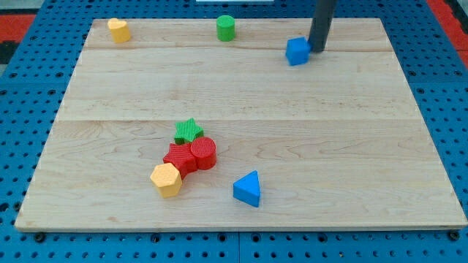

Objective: Move the blue cube diagonally towards the bottom right of the yellow heart

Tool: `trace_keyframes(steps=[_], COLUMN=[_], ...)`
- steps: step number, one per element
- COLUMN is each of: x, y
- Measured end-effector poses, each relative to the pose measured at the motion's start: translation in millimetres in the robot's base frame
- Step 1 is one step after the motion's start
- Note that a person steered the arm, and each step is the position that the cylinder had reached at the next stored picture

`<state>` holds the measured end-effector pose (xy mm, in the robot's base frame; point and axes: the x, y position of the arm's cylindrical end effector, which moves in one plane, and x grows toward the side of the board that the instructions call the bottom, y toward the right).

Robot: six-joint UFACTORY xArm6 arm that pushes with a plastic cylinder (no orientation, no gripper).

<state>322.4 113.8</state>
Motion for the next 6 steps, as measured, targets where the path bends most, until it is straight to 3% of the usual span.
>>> trace_keyframes(steps=[1, 5, 6], x=[53, -54, -23], y=[-73, 40, -62])
